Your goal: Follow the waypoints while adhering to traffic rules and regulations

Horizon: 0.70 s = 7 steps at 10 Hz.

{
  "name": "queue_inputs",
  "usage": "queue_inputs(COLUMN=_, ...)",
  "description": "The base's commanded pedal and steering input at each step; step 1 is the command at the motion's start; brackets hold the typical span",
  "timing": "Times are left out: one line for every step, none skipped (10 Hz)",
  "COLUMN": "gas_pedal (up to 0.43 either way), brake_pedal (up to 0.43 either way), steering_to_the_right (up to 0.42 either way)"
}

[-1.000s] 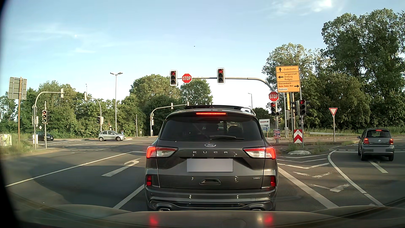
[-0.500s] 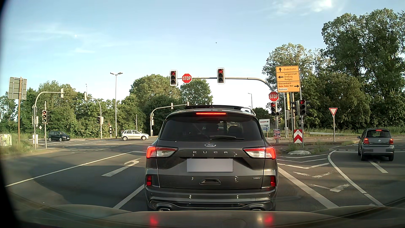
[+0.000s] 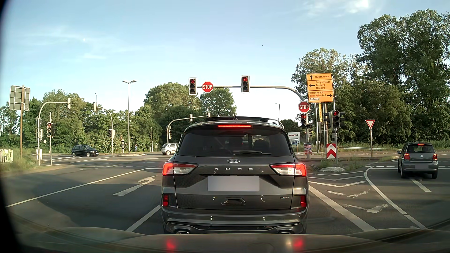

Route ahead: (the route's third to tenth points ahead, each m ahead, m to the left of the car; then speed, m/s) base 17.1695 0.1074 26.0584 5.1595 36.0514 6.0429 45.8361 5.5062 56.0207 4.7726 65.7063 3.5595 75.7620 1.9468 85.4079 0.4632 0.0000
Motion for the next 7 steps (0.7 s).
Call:
queue_inputs(gas_pedal=0.000, brake_pedal=0.287, steering_to_the_right=0.003)
queue_inputs(gas_pedal=0.000, brake_pedal=0.287, steering_to_the_right=0.003)
queue_inputs(gas_pedal=0.000, brake_pedal=0.287, steering_to_the_right=0.003)
queue_inputs(gas_pedal=0.000, brake_pedal=0.287, steering_to_the_right=0.003)
queue_inputs(gas_pedal=0.000, brake_pedal=0.287, steering_to_the_right=0.003)
queue_inputs(gas_pedal=0.000, brake_pedal=0.287, steering_to_the_right=0.003)
queue_inputs(gas_pedal=0.000, brake_pedal=0.287, steering_to_the_right=0.003)
